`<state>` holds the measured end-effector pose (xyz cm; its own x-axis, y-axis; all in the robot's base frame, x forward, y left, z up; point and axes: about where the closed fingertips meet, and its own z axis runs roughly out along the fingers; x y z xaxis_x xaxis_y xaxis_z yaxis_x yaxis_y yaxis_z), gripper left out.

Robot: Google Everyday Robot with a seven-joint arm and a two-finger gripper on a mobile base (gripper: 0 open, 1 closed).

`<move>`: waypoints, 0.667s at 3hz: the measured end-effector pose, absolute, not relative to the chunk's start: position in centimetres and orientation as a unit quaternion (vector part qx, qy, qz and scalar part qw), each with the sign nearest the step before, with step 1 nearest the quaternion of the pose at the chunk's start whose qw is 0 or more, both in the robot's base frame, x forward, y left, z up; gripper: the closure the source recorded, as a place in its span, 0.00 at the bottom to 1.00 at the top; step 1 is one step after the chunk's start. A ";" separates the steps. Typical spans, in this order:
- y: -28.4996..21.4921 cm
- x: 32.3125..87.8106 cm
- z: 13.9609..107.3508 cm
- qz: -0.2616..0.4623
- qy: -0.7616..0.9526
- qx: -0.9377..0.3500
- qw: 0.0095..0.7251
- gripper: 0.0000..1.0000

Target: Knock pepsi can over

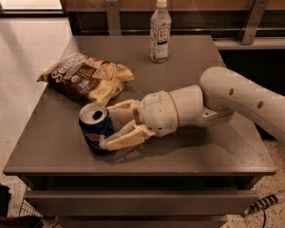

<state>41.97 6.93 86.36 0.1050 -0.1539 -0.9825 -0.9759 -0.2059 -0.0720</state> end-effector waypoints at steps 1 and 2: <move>7.1 41.9 86.4 0.482 0.463 -0.610 0.426 1.00; 6.8 42.0 87.0 0.470 0.475 -0.613 0.422 1.00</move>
Offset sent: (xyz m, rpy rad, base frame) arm 0.0066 -0.0122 0.0169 -0.0877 -0.0082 -0.0642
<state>42.04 6.78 87.04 0.1068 -0.1862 -0.9767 -0.9789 -0.1920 -0.0705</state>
